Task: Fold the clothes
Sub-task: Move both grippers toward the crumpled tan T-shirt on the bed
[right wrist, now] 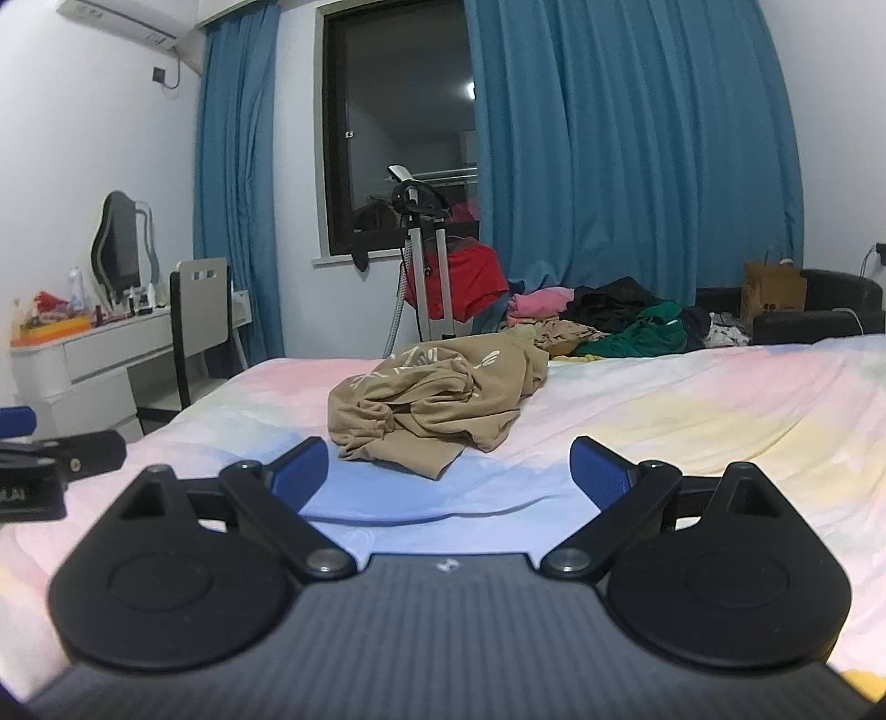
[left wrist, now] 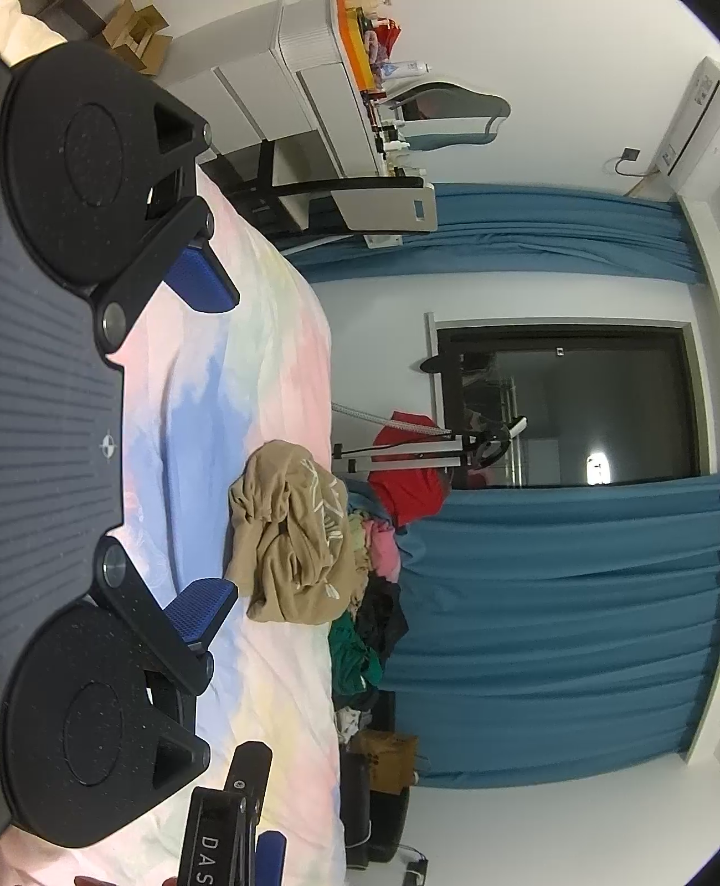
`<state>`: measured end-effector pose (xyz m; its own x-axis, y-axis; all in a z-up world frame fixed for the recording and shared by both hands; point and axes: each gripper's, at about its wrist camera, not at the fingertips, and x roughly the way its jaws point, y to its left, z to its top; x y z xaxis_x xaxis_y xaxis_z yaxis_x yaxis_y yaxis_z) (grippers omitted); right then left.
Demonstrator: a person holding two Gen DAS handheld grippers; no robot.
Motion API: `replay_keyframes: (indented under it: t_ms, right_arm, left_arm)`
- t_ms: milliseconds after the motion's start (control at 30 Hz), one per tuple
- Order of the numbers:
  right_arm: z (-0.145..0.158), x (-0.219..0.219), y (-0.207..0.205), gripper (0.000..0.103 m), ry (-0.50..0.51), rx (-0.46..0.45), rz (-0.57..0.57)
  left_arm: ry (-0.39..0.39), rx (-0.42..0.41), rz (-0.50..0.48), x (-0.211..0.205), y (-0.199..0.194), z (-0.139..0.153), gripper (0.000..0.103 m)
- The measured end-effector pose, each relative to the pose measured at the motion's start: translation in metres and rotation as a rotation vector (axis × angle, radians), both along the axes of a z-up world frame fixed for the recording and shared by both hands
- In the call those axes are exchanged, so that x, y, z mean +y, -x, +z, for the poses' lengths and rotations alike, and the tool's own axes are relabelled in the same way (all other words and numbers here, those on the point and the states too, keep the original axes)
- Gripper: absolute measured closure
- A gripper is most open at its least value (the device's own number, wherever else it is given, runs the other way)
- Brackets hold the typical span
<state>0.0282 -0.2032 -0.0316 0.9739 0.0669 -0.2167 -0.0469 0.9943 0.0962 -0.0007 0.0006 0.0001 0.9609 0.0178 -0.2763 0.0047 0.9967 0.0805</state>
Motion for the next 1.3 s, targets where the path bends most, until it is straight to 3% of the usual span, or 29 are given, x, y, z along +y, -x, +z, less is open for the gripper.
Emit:
replay_keyframes:
  t_ms: [900,1100,1300]
  right_arm:
    - [-0.006,-0.003,-0.006,0.007,-0.023,0.037,-0.009]
    - [-0.010,-0.005,-0.010,0.007,-0.018,0.058,-0.031]
    - [-0.007,-0.011,-0.015,0.007,-0.078,0.085,-0.082]
  left_arm:
    - [-0.011,0.004,0.017,-0.002,-0.006,-0.005,0.000]
    - [0.002,0.016,0.013,0.004,-0.013,-0.008,0.000]
    - [0.040,0.007,-0.006,0.013,-0.020,-0.006,0.000]
